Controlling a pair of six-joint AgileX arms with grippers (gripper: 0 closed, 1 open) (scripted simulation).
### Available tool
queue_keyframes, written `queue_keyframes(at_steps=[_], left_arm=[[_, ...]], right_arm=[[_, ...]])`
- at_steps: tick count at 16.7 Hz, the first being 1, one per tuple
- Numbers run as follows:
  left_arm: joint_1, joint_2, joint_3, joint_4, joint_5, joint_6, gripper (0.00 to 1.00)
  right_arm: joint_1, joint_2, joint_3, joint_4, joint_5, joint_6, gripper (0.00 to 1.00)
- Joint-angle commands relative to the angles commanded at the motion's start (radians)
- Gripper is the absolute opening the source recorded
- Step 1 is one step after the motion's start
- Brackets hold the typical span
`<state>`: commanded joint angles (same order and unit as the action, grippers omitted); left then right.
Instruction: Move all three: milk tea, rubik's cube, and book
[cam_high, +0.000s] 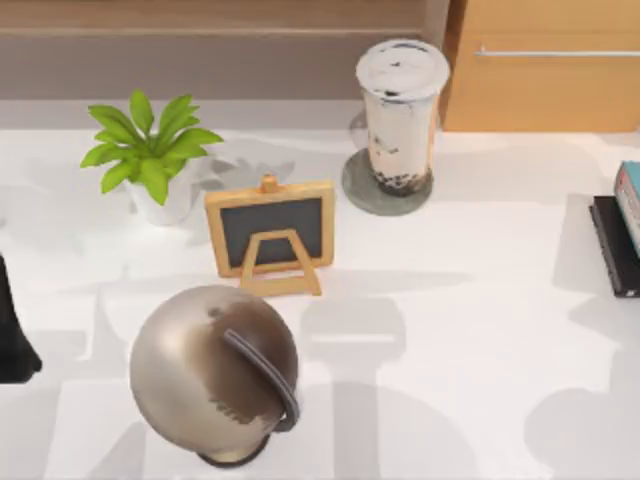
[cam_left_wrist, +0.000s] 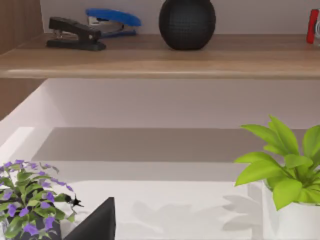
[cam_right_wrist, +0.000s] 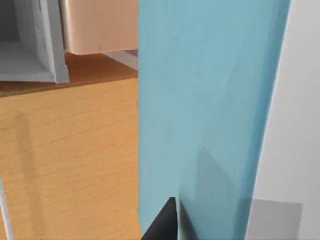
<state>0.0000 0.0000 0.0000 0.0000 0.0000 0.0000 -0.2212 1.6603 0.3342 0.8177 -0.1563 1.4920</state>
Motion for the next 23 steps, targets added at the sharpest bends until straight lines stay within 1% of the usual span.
queue_keyframes(at_steps=[6,19,20,23], left_arm=[[0.000,0.000,0.000,0.000,0.000,0.000,1.00],[0.000,0.000,0.000,0.000,0.000,0.000,1.00],[0.000,0.000,0.000,0.000,0.000,0.000,1.00],[0.000,0.000,0.000,0.000,0.000,0.000,1.00]], right_arm=[[0.007,0.027,0.004,0.005,0.002,-0.002,0.00],[0.007,0.027,0.004,0.005,0.002,-0.002,0.98],[0.007,0.027,0.004,0.005,0.002,-0.002,1.00],[0.007,0.027,0.004,0.005,0.002,-0.002,1.00]])
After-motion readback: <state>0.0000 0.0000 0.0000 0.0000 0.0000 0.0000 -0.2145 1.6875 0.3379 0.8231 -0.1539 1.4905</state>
